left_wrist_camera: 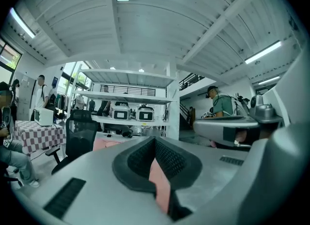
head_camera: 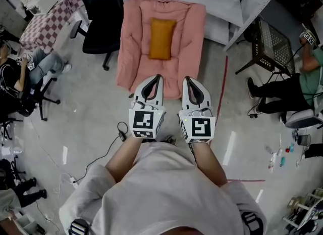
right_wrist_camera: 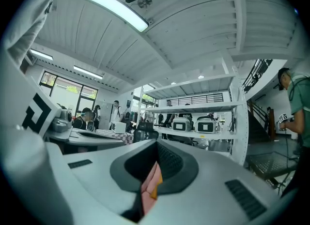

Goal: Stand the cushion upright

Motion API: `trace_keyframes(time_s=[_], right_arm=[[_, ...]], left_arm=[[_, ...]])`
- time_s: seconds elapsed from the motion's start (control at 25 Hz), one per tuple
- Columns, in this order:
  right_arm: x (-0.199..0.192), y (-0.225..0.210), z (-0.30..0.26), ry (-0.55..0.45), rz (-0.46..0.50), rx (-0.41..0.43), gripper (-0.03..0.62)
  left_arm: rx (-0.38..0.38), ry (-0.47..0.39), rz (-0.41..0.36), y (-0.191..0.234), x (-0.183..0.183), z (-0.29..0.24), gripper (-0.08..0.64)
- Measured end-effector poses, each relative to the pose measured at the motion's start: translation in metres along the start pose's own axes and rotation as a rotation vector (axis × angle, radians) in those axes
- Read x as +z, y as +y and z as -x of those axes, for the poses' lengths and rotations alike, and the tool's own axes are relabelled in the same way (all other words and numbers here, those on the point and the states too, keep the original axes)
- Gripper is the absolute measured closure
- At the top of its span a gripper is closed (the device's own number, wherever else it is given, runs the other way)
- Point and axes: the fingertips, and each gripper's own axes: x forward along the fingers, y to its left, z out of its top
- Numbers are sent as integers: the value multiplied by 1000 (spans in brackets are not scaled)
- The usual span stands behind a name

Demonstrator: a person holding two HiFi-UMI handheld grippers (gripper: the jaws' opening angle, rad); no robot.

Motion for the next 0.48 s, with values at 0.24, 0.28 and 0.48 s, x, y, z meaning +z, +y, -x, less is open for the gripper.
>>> trace_keyframes(time_s=[0.24,0.28,0.48], right_arm=[[-6,2,12,7,-18,-7,584],[-6,2,13,9,-21,-7,585],[-2,-1,11,-7,-19,-12,584]], left_arm=[[6,9,-10,-7,-6,13,548],[6,14,-11,-8,-7,14,548],[6,8,-41,-7,-1,12,548]])
